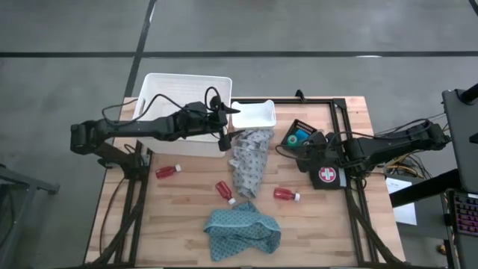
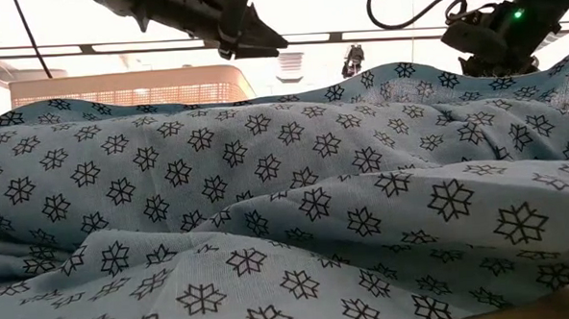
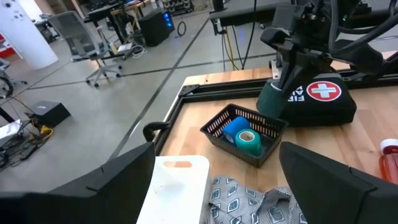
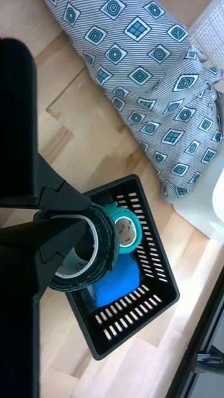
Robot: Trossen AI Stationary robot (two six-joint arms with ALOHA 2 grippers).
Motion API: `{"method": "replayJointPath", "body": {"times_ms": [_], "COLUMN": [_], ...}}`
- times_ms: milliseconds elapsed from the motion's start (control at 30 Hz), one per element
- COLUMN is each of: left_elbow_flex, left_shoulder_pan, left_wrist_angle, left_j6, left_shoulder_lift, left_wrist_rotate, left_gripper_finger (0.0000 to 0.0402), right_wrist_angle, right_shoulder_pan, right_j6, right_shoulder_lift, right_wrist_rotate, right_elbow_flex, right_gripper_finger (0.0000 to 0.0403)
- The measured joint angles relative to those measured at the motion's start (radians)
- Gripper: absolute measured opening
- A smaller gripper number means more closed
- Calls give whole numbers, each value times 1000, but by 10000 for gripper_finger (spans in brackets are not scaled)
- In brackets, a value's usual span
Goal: Pick & Place Medicine items
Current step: Put the green bandage into the black bin
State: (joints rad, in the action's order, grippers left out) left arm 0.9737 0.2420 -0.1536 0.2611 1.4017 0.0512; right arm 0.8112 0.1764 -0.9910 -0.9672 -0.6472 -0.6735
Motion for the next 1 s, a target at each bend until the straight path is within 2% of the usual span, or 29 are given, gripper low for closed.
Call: {"method": "replayJointPath", "body": {"times_ms": [733,900,1000], "left_elbow_flex": [0,0,0], "left_shoulder_pan": [0,0,0], "left_wrist_angle": [0,0,0], "left_j6": [0,0,0], "left_shoulder_lift": [0,0,0], "left_wrist_rotate": [0,0,0], "left_gripper_finger": [348,347,347], "right_wrist_angle": [-2,-2,-4], "right_shoulder_pan": [0,-1,-1], "right_j6": [-11,-47,-48], "right_shoulder_lift": [-1,-1,-1], "right_wrist_rotate": [1,72,71], "right_elbow_flex": [0,0,2], "right_gripper_finger": [13,13,13]}}
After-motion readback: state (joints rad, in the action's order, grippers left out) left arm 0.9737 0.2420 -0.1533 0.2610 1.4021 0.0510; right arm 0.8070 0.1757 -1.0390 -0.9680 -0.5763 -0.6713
